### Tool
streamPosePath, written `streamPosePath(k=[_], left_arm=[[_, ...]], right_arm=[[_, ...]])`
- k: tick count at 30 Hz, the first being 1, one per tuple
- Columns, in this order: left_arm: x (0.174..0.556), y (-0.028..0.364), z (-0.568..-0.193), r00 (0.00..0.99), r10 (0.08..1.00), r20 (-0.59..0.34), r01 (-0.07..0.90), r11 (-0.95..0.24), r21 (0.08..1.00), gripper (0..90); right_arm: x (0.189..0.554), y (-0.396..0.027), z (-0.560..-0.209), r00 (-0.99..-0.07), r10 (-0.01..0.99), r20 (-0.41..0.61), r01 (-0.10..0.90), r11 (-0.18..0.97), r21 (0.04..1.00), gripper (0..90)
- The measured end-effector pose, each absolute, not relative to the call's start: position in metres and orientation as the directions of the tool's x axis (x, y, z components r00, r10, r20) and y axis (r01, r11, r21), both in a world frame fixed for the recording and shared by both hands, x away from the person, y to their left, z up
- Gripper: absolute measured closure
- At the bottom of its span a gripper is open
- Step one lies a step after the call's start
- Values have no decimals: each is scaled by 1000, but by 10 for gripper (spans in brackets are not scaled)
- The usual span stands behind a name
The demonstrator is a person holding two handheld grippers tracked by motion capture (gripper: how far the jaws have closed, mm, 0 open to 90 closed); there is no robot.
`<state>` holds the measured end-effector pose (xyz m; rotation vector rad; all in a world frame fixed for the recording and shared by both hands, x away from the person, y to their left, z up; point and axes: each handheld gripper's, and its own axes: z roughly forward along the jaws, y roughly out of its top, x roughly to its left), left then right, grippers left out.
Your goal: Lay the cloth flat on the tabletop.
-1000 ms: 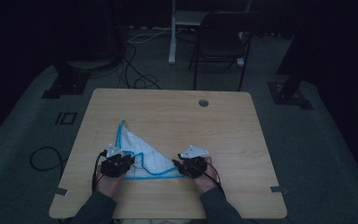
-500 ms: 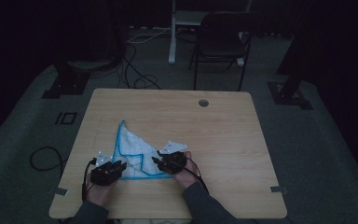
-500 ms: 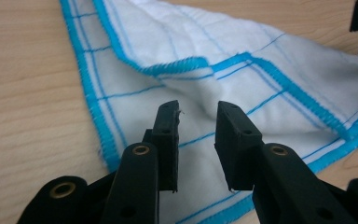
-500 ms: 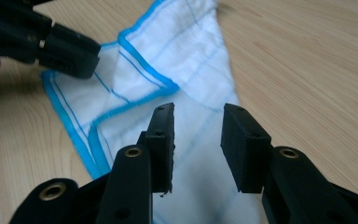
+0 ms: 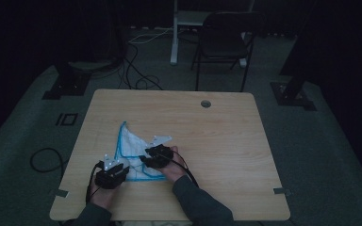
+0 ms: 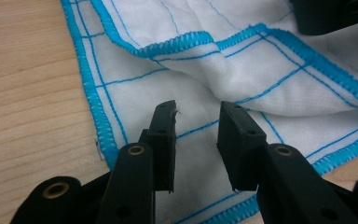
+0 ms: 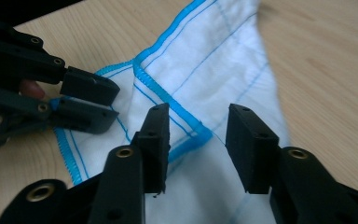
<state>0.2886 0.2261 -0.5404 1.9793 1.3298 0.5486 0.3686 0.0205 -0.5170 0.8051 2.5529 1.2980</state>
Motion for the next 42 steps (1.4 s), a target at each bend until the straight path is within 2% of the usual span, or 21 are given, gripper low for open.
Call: streamPosePath(k=[8, 14, 16, 42], left_arm=[[288, 226, -541, 387, 922, -29, 634, -243, 734, 677], [288, 224, -541, 390, 921, -5, 628, -262, 733, 676], [288, 223, -541, 390, 921, 8, 626, -272, 731, 674], [291, 221, -541, 397, 918, 5, 625, -275, 730, 670]], right_arm=[[379, 43, -533, -852, 512, 111, 421, 543, 726, 601], [376, 43, -531, -867, 489, 91, 395, 565, 724, 816], [377, 40, -528, -864, 498, 77, 390, 563, 729, 847], [430, -61, -496, -694, 720, -1, 469, 454, 758, 858]])
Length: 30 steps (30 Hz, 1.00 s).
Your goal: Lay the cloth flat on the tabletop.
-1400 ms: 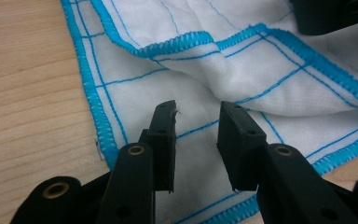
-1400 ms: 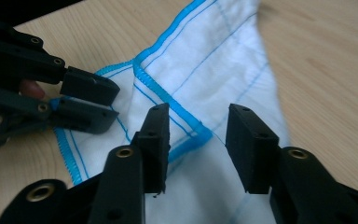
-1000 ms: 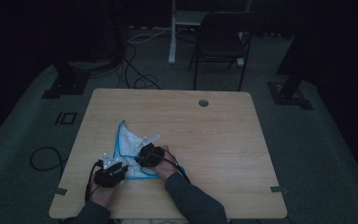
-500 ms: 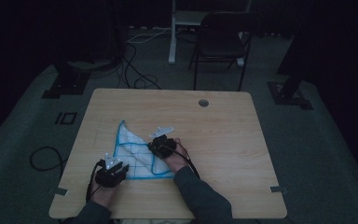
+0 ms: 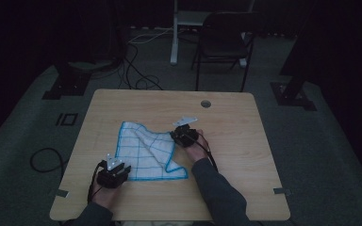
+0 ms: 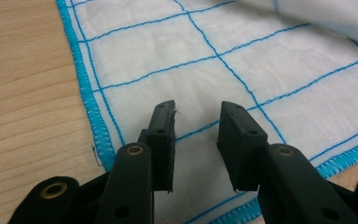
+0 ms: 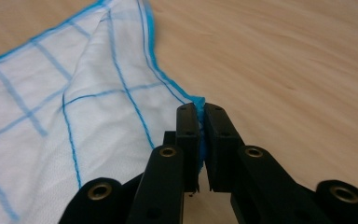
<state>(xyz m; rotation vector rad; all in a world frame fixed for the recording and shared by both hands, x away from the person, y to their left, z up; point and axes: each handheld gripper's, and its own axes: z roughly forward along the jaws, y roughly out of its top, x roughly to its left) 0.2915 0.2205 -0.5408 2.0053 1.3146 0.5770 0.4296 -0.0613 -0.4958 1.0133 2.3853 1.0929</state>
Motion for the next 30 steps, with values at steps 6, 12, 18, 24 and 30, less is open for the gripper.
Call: streamPosePath(k=[6, 12, 18, 24, 30], left_arm=[[292, 220, -541, 404, 915, 2, 624, -277, 731, 670], [293, 216, -541, 425, 905, -2, 619, -289, 730, 669], [293, 210, -541, 453, 891, -8, 608, -303, 734, 667], [291, 203, -542, 476, 879, -7, 597, -318, 736, 666], [288, 190, -543, 517, 856, -15, 578, -336, 744, 660]], right_arm=[[443, -85, -492, -652, 758, -19, 492, 442, 750, 858], [452, -99, -492, -628, 776, -56, 502, 459, 733, 858], [464, -112, -493, -592, 803, -75, 524, 453, 721, 859], [469, -121, -490, -572, 814, -102, 522, 457, 720, 858], [473, -131, -489, -560, 821, -113, 526, 458, 717, 858]])
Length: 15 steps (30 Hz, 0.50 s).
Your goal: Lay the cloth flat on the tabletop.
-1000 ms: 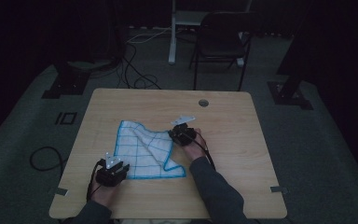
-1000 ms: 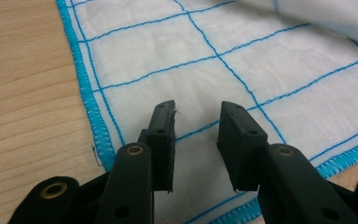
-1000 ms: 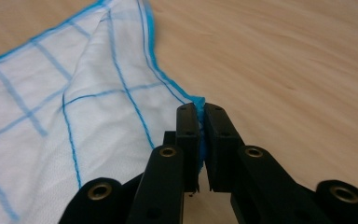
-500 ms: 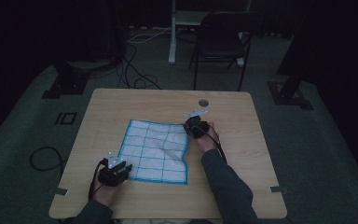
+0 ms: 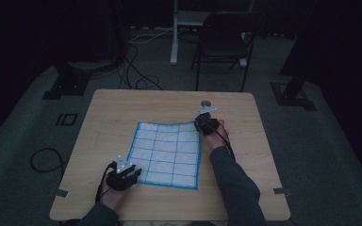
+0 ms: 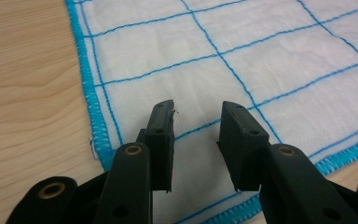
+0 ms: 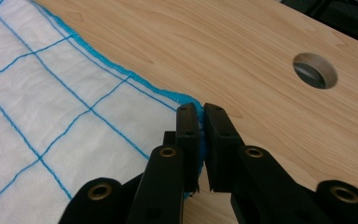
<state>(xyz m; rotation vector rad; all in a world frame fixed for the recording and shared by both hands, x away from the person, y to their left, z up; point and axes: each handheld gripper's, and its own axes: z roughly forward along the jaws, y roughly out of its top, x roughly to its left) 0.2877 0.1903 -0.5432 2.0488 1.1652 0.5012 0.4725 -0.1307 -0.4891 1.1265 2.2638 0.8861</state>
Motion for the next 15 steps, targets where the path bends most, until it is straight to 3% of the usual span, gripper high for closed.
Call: streamPosePath(k=[4, 9, 15], left_arm=[[288, 179, -544, 539, 842, -12, 564, -351, 747, 658], [289, 174, -543, 543, 839, -25, 570, -347, 744, 640], [288, 170, -543, 554, 832, -34, 572, -350, 742, 627]], right_arm=[[475, -138, -489, -547, 830, -110, 536, 448, 715, 843], [469, -143, -484, -526, 842, -120, 526, 433, 732, 711], [450, -148, -478, -538, 838, -87, 503, 402, 766, 660]])
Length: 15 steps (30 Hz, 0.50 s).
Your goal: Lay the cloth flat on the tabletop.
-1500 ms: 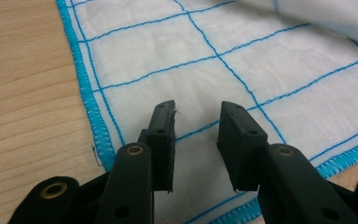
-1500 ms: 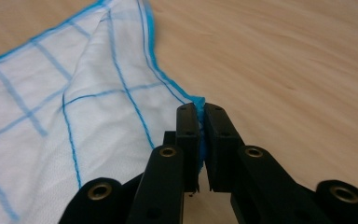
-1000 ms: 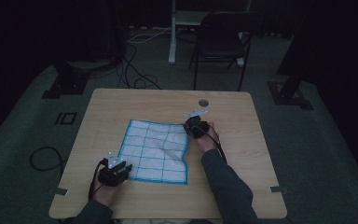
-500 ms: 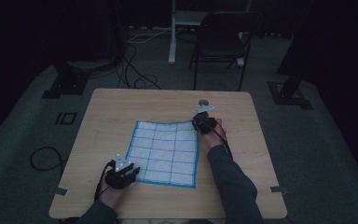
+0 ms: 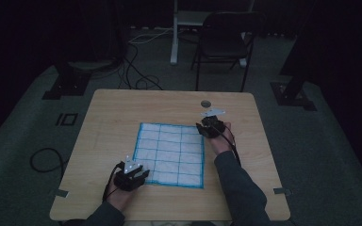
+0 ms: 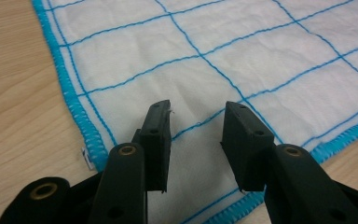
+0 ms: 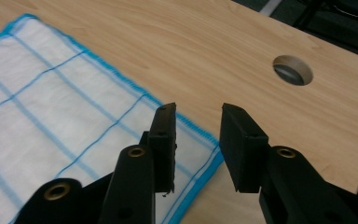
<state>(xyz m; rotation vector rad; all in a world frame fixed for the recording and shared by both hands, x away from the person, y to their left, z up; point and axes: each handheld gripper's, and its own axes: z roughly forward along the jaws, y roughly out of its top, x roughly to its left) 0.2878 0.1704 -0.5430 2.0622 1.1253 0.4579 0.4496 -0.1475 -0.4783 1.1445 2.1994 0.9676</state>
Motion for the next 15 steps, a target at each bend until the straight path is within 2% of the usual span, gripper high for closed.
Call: streamPosePath(k=[9, 15], left_arm=[[284, 166, -543, 568, 822, -41, 569, -356, 741, 624], [282, 166, -544, 566, 823, -53, 571, -344, 746, 624]], right_arm=[[392, -143, -503, -609, 793, -12, 505, 399, 765, 620], [362, -139, -529, -645, 764, -21, 511, 452, 731, 605]])
